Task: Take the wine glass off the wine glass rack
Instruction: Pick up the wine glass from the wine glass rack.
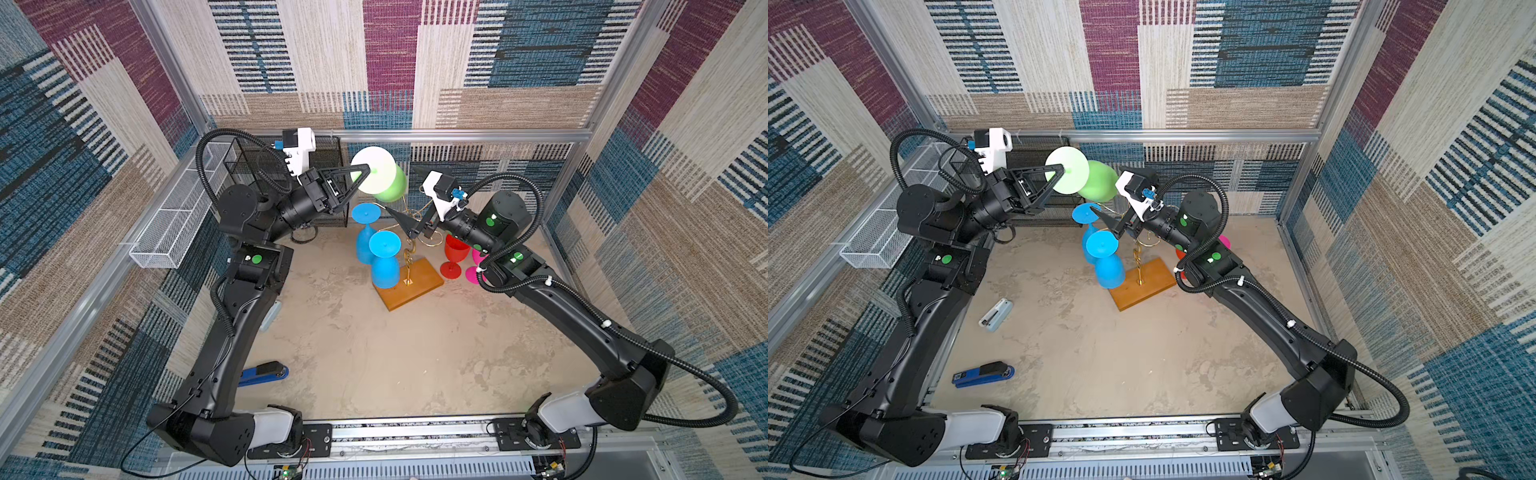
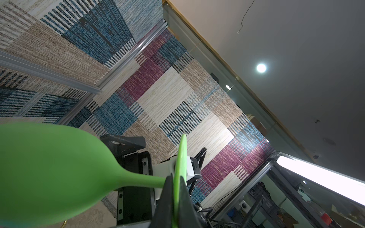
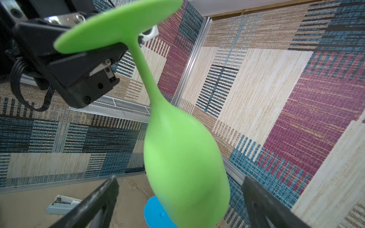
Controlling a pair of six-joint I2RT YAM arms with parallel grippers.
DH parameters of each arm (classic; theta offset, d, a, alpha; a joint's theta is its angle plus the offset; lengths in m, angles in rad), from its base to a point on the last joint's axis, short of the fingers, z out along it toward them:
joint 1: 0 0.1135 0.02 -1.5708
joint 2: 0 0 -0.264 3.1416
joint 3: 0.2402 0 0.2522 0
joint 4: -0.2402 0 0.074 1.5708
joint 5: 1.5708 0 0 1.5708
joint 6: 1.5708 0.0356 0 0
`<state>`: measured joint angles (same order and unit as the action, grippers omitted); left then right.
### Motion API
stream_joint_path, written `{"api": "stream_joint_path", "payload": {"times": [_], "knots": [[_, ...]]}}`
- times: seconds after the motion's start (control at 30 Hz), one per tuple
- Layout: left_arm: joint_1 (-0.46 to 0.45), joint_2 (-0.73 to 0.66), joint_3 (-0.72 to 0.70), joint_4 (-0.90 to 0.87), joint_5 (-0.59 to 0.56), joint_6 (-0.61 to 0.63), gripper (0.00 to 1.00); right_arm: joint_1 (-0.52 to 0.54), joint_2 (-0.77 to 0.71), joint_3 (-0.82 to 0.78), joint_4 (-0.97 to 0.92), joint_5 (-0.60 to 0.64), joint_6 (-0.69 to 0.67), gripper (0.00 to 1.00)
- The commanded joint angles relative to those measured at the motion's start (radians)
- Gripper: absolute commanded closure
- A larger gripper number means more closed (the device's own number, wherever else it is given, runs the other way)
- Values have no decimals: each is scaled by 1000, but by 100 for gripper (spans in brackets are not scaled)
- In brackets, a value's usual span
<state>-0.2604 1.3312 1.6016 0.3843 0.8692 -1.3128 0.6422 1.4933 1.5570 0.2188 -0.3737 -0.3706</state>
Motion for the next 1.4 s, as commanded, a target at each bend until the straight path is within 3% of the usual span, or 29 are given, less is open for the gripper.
{"api": "stream_joint_path", "payload": {"times": [0.0,0.47,0.67,0.97,1.07,1.13,1.37], "knots": [[6,-2,9,14,5,-35,100,2,45,38,26,-48,16,1],[23,-1,-5,74,20,-112,100,14,184,195,24,-2,68,1],[44,19,-26,165,22,-200,100,23,203,222,-3,-10,79,8],[61,13,-28,178,17,-200,100,30,211,257,-65,-31,109,28],[64,15,-22,181,17,-212,100,31,209,250,-71,-40,108,18],[64,16,-17,188,19,-220,100,33,206,239,-65,-36,104,0],[67,14,-18,194,20,-231,100,34,214,244,-60,-4,106,3]]}}
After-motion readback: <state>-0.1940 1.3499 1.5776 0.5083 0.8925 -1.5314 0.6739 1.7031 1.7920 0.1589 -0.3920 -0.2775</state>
